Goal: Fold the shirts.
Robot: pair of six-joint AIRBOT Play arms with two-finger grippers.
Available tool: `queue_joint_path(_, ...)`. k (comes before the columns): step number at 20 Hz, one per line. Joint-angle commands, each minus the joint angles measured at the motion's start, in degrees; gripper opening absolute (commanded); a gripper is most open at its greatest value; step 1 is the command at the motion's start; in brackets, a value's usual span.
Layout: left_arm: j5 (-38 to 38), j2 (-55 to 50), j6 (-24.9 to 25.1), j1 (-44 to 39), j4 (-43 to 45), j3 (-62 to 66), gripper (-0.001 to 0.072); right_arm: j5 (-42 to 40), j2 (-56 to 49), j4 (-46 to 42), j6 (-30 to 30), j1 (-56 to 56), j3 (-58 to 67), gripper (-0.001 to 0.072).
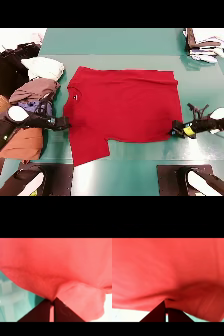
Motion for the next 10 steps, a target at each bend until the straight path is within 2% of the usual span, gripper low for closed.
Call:
queue_joint_path(1,-5.6,0.15,0.04,0.0,2.69,10.86,0.0025,1.97,3.15,0.5,-0.11,3.54,9.7,0.0014)
queue_joint_path(5,-11.13,0.15,0.46,0.0,4.33,37.57,0.0025,1.16,11.74,-1.51,-0.11,3.48,29.88,0.0013)
queue_joint_path(10,-13.75,0.15,-0.07,0.0,5.44,70.62,0.0025,1.01,16.13,-7.17,-0.11,3.5,54.21,0.0013)
